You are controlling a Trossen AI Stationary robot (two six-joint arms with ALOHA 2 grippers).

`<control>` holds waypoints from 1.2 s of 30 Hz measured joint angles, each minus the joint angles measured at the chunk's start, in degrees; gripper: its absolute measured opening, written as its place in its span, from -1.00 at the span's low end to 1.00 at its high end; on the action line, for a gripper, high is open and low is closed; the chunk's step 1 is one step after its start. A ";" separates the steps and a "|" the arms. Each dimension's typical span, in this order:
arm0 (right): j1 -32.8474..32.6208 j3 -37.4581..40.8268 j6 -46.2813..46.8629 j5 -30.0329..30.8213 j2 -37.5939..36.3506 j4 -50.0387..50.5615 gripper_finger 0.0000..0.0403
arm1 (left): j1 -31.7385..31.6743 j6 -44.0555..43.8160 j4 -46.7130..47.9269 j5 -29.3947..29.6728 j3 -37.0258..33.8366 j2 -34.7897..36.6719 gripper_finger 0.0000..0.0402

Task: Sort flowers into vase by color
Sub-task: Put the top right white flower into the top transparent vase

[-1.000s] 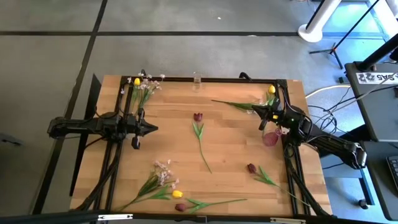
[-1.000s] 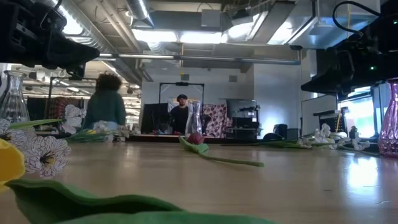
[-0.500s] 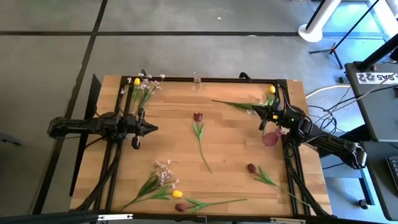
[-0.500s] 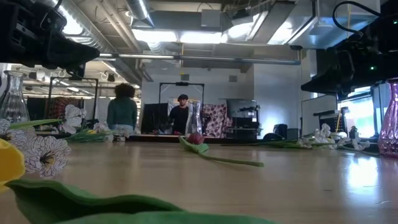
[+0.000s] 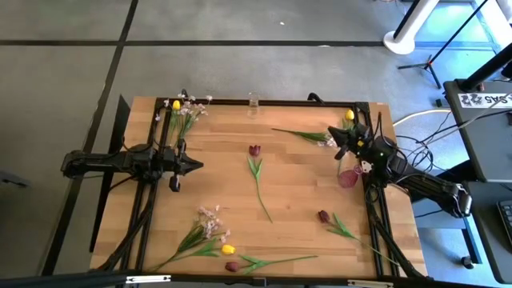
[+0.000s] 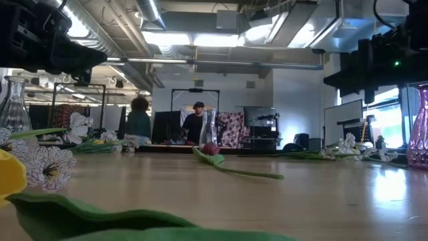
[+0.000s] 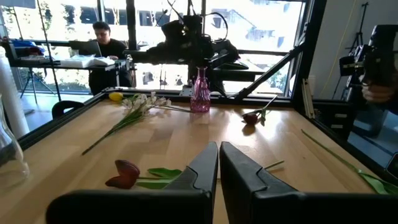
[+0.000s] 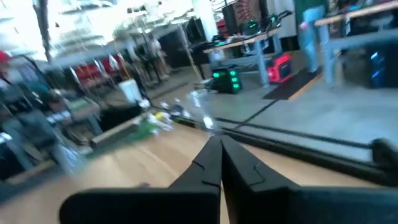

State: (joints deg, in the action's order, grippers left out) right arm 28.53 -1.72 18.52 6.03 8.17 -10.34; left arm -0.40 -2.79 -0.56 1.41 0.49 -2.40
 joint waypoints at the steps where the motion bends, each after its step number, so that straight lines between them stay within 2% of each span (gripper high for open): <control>1: 0.00 0.00 0.22 0.02 0.19 -1.88 -1.00 | 0.00 0.00 -0.02 0.00 0.00 0.01 -0.92; 4: -0.70 -2.25 0.99 -0.82 1.45 -2.67 -1.00 | 0.00 0.00 0.00 0.00 0.00 -0.01 -0.92; 6: -2.51 -6.21 1.23 1.21 5.72 -0.11 -1.00 | 0.00 0.00 0.00 0.00 0.00 0.00 -0.92; 10: -6.97 -17.02 2.22 10.74 19.84 11.56 -0.90 | 0.00 0.00 0.00 0.00 0.00 0.01 -0.92; 12: -8.20 -23.19 6.18 12.88 28.78 17.92 -0.78 | 0.00 0.00 -0.02 0.00 0.02 0.01 -0.92; 15: -8.20 -30.82 17.08 12.21 42.19 25.57 -0.52 | 0.00 0.00 0.00 0.00 0.01 0.01 -0.92; 17: -7.27 -35.09 27.53 12.51 50.06 27.16 -0.31 | 0.00 0.00 0.00 0.00 0.00 0.01 -0.92; 20: -4.44 -39.97 44.21 10.99 59.72 29.77 0.01 | 0.00 0.00 0.00 0.00 0.00 0.01 -0.92; 22: -3.42 -42.04 51.72 9.94 64.86 30.81 0.21 | 0.00 0.00 -0.01 0.00 0.01 0.01 -0.92; 26: -3.44 -43.39 64.13 9.72 71.71 32.05 0.56 | 0.00 0.00 -0.01 0.00 0.00 0.00 -0.92; 30: -3.97 -43.33 76.12 9.11 74.92 32.47 0.81 | 0.00 0.00 -0.01 0.00 0.01 0.01 -0.92; 33: -4.11 -43.39 82.78 11.53 75.47 35.97 0.87 | 0.00 0.00 -0.02 0.00 0.00 0.01 -0.92; 36: -2.69 -43.39 85.76 12.21 75.42 40.66 0.84 | 0.00 0.00 -0.02 0.00 0.01 0.01 -0.92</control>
State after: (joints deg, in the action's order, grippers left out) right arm 25.84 -45.10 104.28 18.24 83.59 30.32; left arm -0.40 -2.79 -0.58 1.41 0.50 -2.39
